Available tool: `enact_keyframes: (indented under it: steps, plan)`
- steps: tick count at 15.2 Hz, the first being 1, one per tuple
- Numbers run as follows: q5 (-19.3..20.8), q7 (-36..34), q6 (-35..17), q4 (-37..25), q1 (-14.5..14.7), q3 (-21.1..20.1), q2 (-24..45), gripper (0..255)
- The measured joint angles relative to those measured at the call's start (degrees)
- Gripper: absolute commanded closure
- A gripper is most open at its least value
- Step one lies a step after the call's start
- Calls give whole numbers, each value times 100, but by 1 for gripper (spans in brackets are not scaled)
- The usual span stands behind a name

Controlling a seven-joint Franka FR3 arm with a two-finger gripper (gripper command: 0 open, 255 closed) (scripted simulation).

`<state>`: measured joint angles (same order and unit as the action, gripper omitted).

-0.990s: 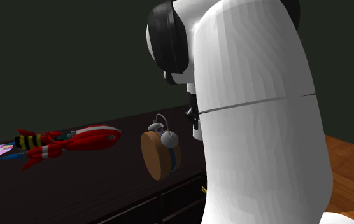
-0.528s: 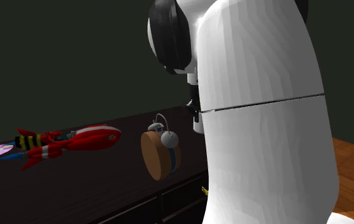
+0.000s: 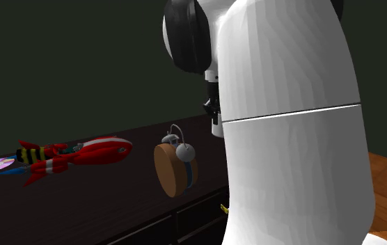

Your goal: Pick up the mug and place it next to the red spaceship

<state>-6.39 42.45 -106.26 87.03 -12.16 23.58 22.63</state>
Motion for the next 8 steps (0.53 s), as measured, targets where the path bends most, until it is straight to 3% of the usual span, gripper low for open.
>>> enact_keyframes:
  steps: [8]
  plan:
    - [23,-6,606,-581,-39,22,-31,255]
